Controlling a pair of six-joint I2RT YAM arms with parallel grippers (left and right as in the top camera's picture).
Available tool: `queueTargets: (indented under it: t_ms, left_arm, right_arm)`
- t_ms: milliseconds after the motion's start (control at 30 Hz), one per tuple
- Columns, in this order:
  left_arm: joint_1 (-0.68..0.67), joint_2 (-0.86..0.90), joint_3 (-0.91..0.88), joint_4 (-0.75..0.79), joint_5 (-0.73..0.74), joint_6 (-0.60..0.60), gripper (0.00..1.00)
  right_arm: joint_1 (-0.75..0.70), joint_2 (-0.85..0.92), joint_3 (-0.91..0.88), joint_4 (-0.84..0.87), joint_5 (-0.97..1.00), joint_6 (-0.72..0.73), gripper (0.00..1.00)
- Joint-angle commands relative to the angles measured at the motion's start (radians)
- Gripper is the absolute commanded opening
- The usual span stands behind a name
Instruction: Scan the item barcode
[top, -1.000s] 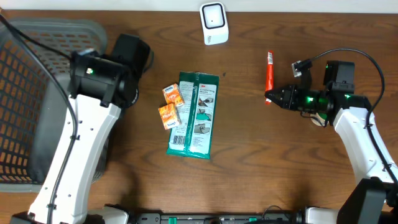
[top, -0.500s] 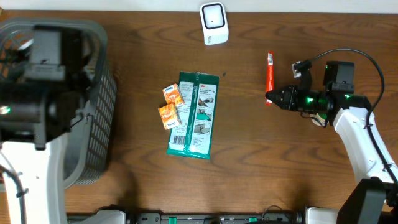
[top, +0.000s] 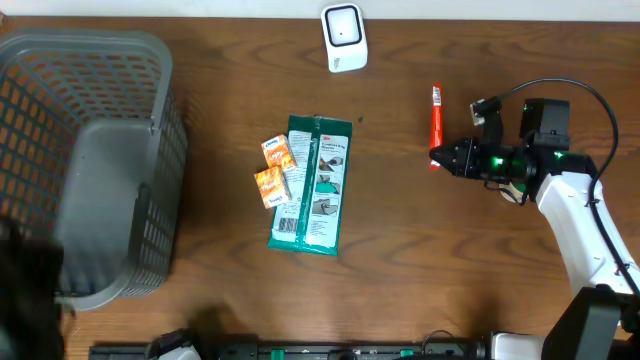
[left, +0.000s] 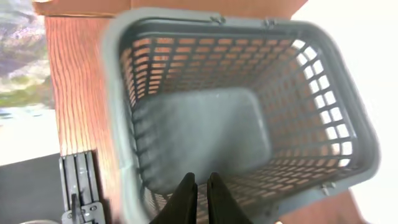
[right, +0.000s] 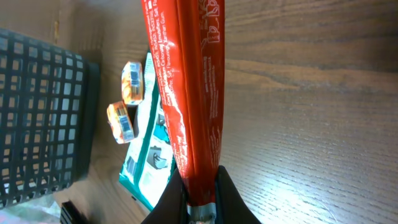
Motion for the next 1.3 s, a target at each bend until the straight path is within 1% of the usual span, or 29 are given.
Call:
queueTargets:
  t_ms: [0, 67, 133, 167, 267, 333, 567, 633, 767, 1067, 1200, 1267]
  left_arm:
    - [0.011, -0.100, -0.103, -0.078, -0.058, -0.106, 0.10]
    - [0.011, -0.150, -0.179, -0.078, -0.121, -0.183, 0.10]
    - [0.011, -0.187, -0.271, -0.078, -0.120, -0.240, 0.12]
    - [0.011, -0.200, -0.333, -0.078, -0.106, -0.252, 0.11]
    - [0.011, -0.198, -0.430, -0.078, -0.082, -0.254, 0.11]
    - [0.011, -0.192, -0.482, -0.078, -0.103, -0.255, 0.11]
    - [0.011, -0.182, -0.516, -0.078, -0.136, -0.299, 0.11]
    - [0.011, -0.182, -0.517, -0.078, -0.134, -0.295, 0.11]
    - [0.011, -0.183, -0.547, -0.078, -0.080, -0.253, 0.11]
    - [0.011, -0.182, -0.595, -0.073, -0.079, -0.250, 0.11]
    - [0.011, -0.182, -0.622, -0.042, -0.076, -0.250, 0.11]
    - [0.011, -0.182, -0.640, -0.010, -0.051, -0.236, 0.11]
  right_arm:
    - [-0.003, -0.006, 0.008, 0.000, -0.002, -0.018, 0.01]
    - [-0.003, -0.006, 0.008, 0.000, -0.002, -0.018, 0.01]
    - [-0.003, -0.006, 0.008, 0.000, -0.002, -0.018, 0.01]
    - [-0.003, -0.006, 0.008, 0.000, -0.002, -0.018, 0.01]
    - [-0.003, -0.006, 0.008, 0.000, -0.002, -0.018, 0.01]
    - [-0.003, -0.006, 0.008, 0.000, -0.002, -0.018, 0.01]
    - [-0.003, -0.006, 0.008, 0.000, -0.002, -0.018, 0.01]
    - [-0.003, -0.006, 0.008, 0.000, -0.002, -0.017, 0.01]
    - [-0.003, -0.006, 0.008, 0.000, -0.002, -0.017, 0.01]
    - [-0.003, -0.006, 0.008, 0.000, -0.002, -0.017, 0.01]
    - [-0.003, -0.006, 0.008, 0.000, -0.002, -0.017, 0.01]
    - [-0.003, -0.006, 0.008, 0.000, -0.002, -0.017, 0.01]
